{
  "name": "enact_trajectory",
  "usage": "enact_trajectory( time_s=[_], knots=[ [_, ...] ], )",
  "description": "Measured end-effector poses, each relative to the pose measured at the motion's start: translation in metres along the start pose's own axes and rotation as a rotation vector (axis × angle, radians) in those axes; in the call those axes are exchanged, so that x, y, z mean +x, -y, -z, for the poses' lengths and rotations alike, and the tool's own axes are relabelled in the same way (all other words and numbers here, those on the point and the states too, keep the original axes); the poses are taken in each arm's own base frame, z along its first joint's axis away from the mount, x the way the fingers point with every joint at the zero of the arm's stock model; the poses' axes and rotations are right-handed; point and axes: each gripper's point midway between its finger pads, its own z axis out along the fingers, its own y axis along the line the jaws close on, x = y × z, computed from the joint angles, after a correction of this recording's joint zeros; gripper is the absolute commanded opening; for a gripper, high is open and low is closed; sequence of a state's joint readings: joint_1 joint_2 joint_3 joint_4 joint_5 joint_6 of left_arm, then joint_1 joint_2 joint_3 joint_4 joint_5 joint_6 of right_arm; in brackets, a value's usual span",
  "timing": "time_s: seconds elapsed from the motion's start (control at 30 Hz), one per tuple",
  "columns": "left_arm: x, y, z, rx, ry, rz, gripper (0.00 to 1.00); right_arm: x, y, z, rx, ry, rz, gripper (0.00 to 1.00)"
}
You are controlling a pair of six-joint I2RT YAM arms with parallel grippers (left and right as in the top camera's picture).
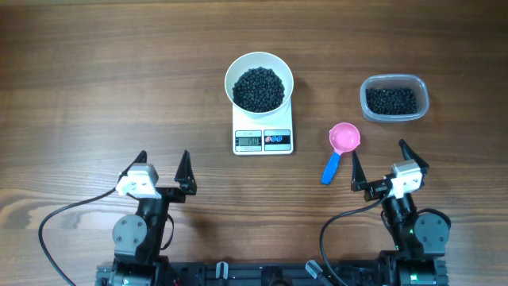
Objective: Scoop item into bowl and weigh 150g on scale
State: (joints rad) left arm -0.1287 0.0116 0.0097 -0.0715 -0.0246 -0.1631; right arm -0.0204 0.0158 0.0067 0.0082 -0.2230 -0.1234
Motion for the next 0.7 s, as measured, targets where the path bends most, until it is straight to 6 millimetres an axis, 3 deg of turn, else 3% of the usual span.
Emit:
enact_trajectory(
  time_s=[0.7],
  knots=[
    [0.0003, 0.0009, 0.0000, 0.006, -0.002, 0.000, 1.00, 0.0000, 0.0000, 0.0000, 0.000, 0.000, 0.000, 1.00]
  ],
)
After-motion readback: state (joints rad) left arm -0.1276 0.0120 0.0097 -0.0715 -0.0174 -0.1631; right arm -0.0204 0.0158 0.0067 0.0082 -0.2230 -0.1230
